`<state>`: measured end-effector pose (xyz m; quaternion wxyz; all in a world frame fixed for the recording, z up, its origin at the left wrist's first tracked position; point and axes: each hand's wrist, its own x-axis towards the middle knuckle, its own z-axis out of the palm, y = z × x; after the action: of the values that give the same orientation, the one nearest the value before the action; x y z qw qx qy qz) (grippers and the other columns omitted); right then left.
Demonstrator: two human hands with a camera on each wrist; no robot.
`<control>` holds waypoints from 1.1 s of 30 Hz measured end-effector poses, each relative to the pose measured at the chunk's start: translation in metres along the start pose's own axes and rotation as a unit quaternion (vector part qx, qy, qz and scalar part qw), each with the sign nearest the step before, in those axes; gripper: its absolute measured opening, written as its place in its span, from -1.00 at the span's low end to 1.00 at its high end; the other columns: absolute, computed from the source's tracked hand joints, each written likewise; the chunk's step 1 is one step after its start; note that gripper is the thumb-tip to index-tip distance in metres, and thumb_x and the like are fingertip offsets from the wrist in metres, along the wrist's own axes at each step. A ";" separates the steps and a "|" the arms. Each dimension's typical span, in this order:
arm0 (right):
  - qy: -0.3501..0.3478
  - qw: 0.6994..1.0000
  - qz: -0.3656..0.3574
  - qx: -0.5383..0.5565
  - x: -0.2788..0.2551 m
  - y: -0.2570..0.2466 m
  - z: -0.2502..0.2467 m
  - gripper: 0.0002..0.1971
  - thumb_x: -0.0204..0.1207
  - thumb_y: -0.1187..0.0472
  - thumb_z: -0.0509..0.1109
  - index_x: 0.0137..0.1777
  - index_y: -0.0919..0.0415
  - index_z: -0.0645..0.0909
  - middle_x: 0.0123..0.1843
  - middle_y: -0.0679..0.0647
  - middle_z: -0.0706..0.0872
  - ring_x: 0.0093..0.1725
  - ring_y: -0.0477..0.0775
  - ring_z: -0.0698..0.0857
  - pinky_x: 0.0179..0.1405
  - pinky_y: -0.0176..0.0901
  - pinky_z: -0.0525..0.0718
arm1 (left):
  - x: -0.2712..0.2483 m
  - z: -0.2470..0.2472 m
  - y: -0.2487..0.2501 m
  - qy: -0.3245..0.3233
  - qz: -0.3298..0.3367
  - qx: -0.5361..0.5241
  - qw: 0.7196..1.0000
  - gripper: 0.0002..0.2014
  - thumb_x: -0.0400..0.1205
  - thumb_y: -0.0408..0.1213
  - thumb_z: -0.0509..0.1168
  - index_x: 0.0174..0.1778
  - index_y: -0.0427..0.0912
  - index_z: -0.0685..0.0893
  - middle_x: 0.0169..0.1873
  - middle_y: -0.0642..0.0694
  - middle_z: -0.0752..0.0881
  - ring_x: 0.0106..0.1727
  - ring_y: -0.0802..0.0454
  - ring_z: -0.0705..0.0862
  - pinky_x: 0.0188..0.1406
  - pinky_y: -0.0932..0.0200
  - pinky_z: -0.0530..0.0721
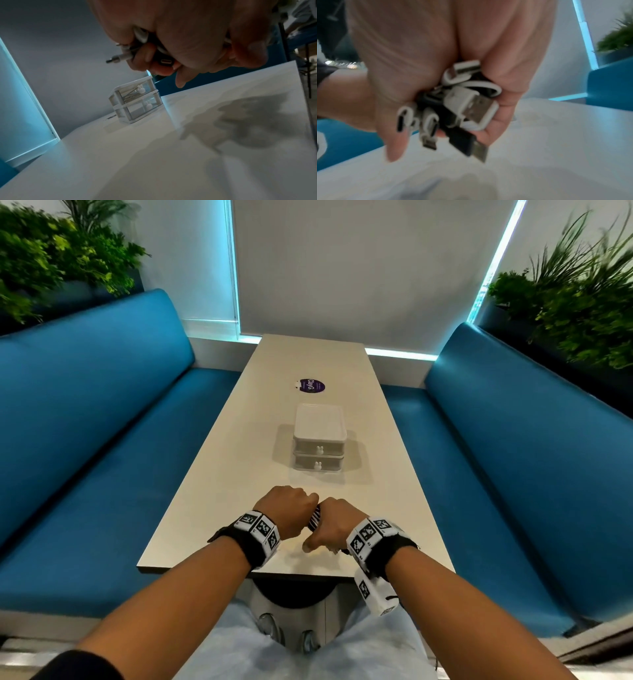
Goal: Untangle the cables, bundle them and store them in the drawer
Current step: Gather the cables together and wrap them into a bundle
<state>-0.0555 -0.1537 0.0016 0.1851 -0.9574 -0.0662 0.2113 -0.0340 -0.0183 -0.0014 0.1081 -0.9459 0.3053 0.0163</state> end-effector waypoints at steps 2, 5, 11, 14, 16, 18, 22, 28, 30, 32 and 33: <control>0.037 0.998 -0.001 -0.042 0.000 -0.001 0.002 -0.84 0.29 0.19 0.51 -0.20 0.23 0.66 -0.36 0.11 0.76 -0.39 0.09 0.78 -0.40 -0.14 0.77 | 0.000 0.001 0.001 -0.013 -0.010 -0.019 1.000 -0.80 0.58 -0.37 0.28 0.11 -0.16 0.55 -0.06 -0.17 0.69 -0.09 -0.21 0.70 -0.27 0.04 0.49; 0.108 0.988 -0.013 -0.114 -0.001 0.004 0.009 -0.89 0.38 0.19 0.37 -0.12 0.16 0.58 -0.24 0.09 0.61 -0.31 0.17 0.65 -0.30 -0.07 0.68 | 0.000 0.003 0.004 -0.025 -0.025 -0.063 0.997 -0.86 0.55 -0.40 0.28 -0.01 -0.15 0.63 -0.10 -0.18 0.68 -0.14 -0.18 0.68 -0.29 0.07 0.50; 0.167 0.967 -0.054 -0.183 0.001 0.009 0.008 -0.82 0.48 0.03 0.39 -0.03 0.11 0.62 -0.23 0.08 0.59 -0.30 0.17 0.58 -0.30 -0.07 0.58 | 0.007 0.000 0.003 -0.025 -0.065 -0.152 0.986 -0.82 0.52 -0.18 0.40 -0.32 -0.13 0.58 -0.34 -0.09 0.61 -0.39 -0.07 0.60 -0.40 0.11 0.54; 0.184 0.959 -0.066 -0.207 0.003 0.008 0.004 -0.88 0.48 0.09 0.34 -0.09 0.12 0.59 -0.33 0.03 0.51 -0.35 0.18 0.57 -0.37 -0.11 0.49 | 0.007 -0.006 0.005 -0.017 -0.077 -0.142 0.987 -0.84 0.50 -0.23 0.36 -0.36 -0.09 0.52 -0.35 -0.07 0.59 -0.38 -0.09 0.61 -0.38 0.12 0.54; 0.188 0.954 -0.071 -0.224 0.004 0.006 0.001 -0.90 0.49 0.12 0.29 -0.12 0.13 0.59 -0.35 0.04 0.50 -0.37 0.19 0.56 -0.38 -0.11 0.49 | 0.008 -0.007 0.006 -0.018 -0.088 -0.137 0.986 -0.86 0.49 -0.35 0.30 -0.35 -0.09 0.50 -0.36 -0.06 0.54 -0.35 -0.11 0.59 -0.35 0.09 0.56; 0.184 0.950 -0.080 -0.240 0.005 0.006 -0.001 -0.89 0.49 0.14 0.28 -0.11 0.13 0.60 -0.34 0.05 0.51 -0.38 0.19 0.55 -0.37 -0.11 0.49 | 0.007 -0.006 0.008 -0.022 -0.094 -0.141 0.985 -0.89 0.49 -0.39 0.28 -0.30 -0.11 0.53 -0.38 -0.04 0.50 -0.33 -0.12 0.59 -0.33 0.08 0.57; 0.170 0.946 -0.088 -0.262 0.007 0.008 -0.002 -0.89 0.50 0.14 0.27 -0.10 0.12 0.61 -0.36 0.03 0.50 -0.39 0.18 0.53 -0.38 -0.12 0.46 | 0.008 -0.004 0.014 -0.029 -0.102 -0.167 0.980 -0.91 0.48 -0.38 0.28 -0.29 -0.10 0.57 -0.36 -0.06 0.56 -0.29 -0.15 0.66 -0.30 0.09 0.64; 0.162 0.939 -0.089 -0.289 0.009 0.010 -0.004 -0.90 0.49 0.15 0.28 -0.07 0.12 0.59 -0.28 0.08 0.63 -0.36 0.23 0.58 -0.37 -0.11 0.44 | 0.012 0.004 0.017 -0.032 -0.114 -0.205 0.971 -0.85 0.47 -0.39 0.26 -0.39 -0.10 0.51 -0.43 -0.06 0.55 -0.38 -0.10 0.62 -0.40 0.14 0.55; 0.154 0.941 -0.090 -0.289 0.009 0.010 -0.002 -0.90 0.47 0.18 0.28 -0.06 0.12 0.58 -0.20 0.10 0.70 -0.29 0.26 0.67 -0.36 -0.11 0.45 | 0.013 0.007 0.018 -0.040 -0.120 -0.219 0.967 -0.87 0.48 -0.38 0.26 -0.38 -0.12 0.54 -0.42 -0.07 0.58 -0.37 -0.10 0.64 -0.40 0.15 0.56; 0.148 0.942 -0.088 -0.287 0.009 0.011 0.000 -0.90 0.46 0.19 0.28 -0.06 0.13 0.58 -0.19 0.11 0.72 -0.27 0.26 0.70 -0.36 -0.10 0.47 | 0.014 0.009 0.018 -0.051 -0.120 -0.233 0.964 -0.90 0.48 -0.38 0.27 -0.35 -0.14 0.57 -0.40 -0.09 0.61 -0.34 -0.11 0.66 -0.39 0.14 0.61; 0.149 0.943 -0.086 -0.286 0.009 0.012 0.001 -0.90 0.46 0.18 0.28 -0.06 0.13 0.57 -0.18 0.11 0.72 -0.28 0.26 0.69 -0.36 -0.10 0.47 | 0.016 0.010 0.017 -0.055 -0.120 -0.240 0.962 -0.91 0.48 -0.38 0.27 -0.33 -0.15 0.58 -0.39 -0.10 0.62 -0.34 -0.11 0.67 -0.38 0.13 0.63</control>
<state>-0.0470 -0.1626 -0.0069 -0.0718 -0.9812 -0.1776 0.0217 -0.0311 -0.0388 -0.0158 -0.1042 -0.9715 0.1705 0.1277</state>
